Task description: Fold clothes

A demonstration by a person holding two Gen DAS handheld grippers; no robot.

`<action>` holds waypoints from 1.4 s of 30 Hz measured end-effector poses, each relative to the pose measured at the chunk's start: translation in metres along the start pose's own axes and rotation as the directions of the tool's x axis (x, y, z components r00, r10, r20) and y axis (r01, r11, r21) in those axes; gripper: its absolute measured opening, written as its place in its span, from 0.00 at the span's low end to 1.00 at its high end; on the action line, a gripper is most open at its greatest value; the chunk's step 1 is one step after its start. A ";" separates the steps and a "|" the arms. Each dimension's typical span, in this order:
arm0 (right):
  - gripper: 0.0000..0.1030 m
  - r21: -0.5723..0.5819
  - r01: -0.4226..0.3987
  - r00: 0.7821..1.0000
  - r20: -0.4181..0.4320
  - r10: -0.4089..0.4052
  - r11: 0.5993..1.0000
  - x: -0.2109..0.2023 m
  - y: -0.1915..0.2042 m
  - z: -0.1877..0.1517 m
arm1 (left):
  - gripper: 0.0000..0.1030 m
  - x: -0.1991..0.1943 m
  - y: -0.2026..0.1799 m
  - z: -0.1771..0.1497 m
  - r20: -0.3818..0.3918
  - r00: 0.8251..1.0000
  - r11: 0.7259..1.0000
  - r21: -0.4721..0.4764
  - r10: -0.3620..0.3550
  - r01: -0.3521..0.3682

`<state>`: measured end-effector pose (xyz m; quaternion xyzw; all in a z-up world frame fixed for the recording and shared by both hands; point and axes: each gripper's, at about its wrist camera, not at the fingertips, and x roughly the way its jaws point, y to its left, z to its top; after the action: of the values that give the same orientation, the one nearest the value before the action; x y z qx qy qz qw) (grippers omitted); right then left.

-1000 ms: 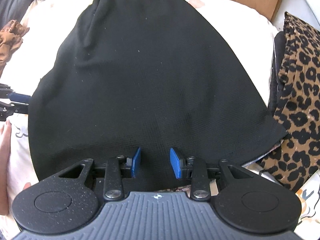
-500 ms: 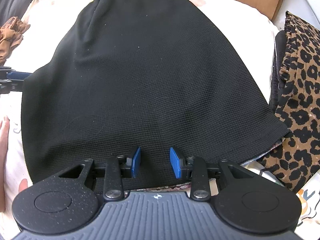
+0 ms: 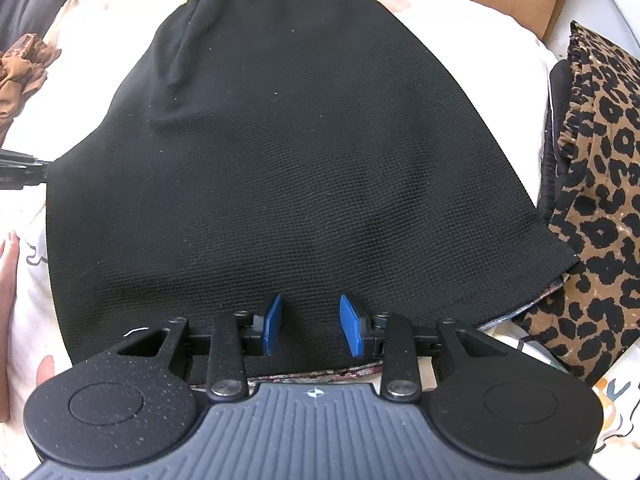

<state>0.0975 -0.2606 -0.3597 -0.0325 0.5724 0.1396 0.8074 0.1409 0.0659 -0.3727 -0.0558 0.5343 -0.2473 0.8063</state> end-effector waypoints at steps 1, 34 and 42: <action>0.37 0.002 0.002 1.000 -0.001 -0.002 1.000 0.000 0.000 0.000 | 0.05 0.000 0.003 -0.001 -0.006 1.000 1.000 -0.021 0.001 -0.001; 0.37 0.037 0.001 0.999 0.048 -0.003 0.999 -0.027 0.005 0.008 | 0.29 0.006 0.024 0.002 -0.064 0.974 0.912 -0.368 -0.218 0.180; 0.37 0.050 0.010 0.998 0.054 -0.013 0.999 -0.030 -0.001 0.004 | 0.01 0.012 0.030 -0.005 -0.066 0.976 0.896 -0.414 -0.207 0.162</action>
<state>0.0925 -0.2661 -0.3307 -0.0120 0.5534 0.1216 0.8239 0.1500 0.0873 -0.3954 -0.2588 0.6092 -0.2092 0.7198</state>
